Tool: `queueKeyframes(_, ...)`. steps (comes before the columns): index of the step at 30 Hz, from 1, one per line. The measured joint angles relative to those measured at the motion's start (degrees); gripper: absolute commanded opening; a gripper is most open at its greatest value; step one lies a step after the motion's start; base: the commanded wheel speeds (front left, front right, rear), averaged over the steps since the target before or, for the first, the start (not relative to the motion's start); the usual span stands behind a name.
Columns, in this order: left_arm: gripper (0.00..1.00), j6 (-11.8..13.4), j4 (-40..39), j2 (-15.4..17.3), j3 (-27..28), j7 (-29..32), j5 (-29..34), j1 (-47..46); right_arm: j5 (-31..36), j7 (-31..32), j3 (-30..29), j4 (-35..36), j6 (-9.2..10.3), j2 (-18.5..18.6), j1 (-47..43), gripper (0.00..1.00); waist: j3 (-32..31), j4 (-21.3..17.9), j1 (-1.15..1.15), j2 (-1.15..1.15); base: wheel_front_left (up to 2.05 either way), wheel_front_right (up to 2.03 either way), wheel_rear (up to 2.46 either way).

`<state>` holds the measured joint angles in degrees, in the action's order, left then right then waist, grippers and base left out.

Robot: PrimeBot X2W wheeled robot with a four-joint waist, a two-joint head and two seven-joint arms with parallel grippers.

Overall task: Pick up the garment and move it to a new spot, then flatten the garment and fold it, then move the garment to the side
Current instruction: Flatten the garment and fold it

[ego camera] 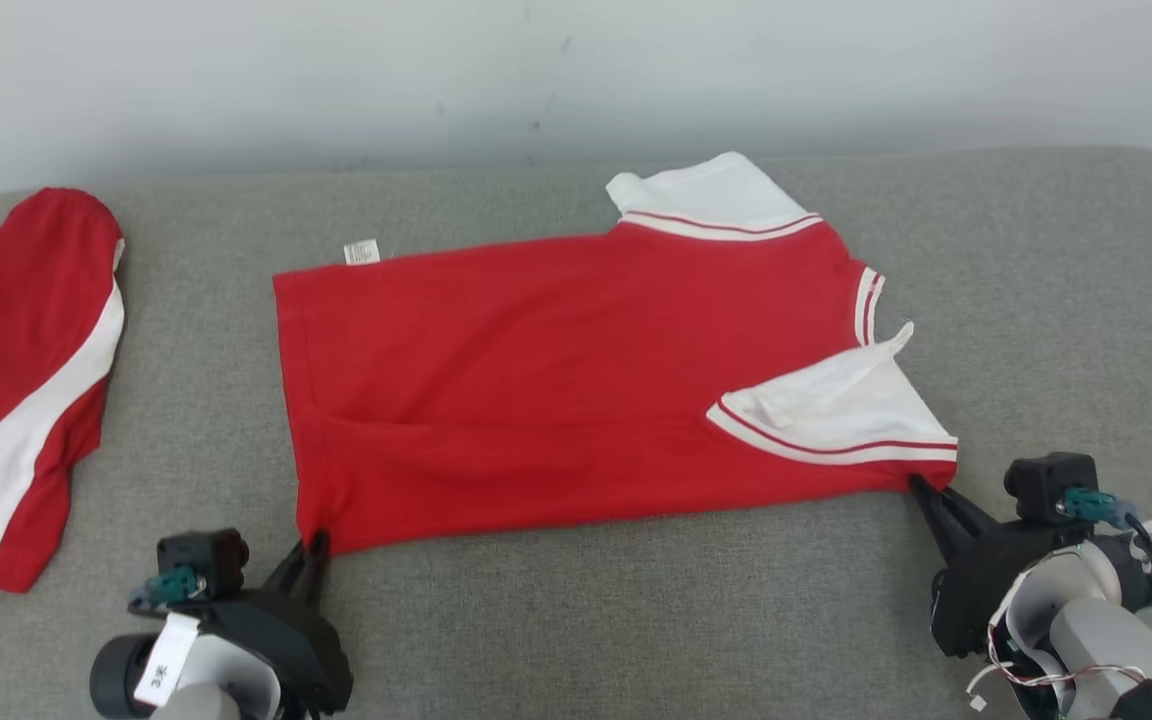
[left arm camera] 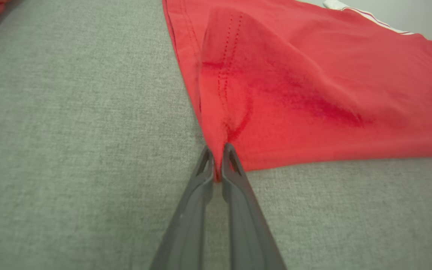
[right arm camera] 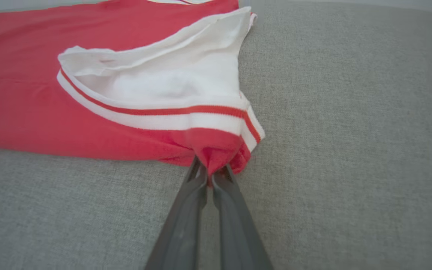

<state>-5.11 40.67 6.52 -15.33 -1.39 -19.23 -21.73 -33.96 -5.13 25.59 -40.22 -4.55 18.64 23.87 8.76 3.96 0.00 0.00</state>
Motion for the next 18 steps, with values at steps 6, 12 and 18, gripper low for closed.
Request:
queueKeyframes(6, 0.0, -0.3, 0.9, 0.4, 0.0, -0.6, -0.1, 2.8, -1.3, -1.5, -0.7, 0.1, -0.55, 0.2, -3.0, 0.0, -2.8, -0.5, 0.0, 0.0, 0.0, 0.0, 0.0)
queueKeyframes(12, 0.0, -0.4, 1.4, 1.1, 0.0, -0.7, -0.4, 7.3, -2.5, -2.4, -0.2, 1.6, -1.52, 0.2, -8.6, 0.0, -6.4, -1.1, -0.01, 0.0, 0.0, 0.0, 0.0)
queueKeyframes(18, 0.0, -0.4, 0.9, 1.1, -0.7, -0.3, -0.5, 11.9, -4.6, -1.8, 0.3, 4.8, -1.59, 0.7, -16.5, 0.0, -10.2, -1.3, -0.01, -0.01, 0.0, 0.0, 0.0)
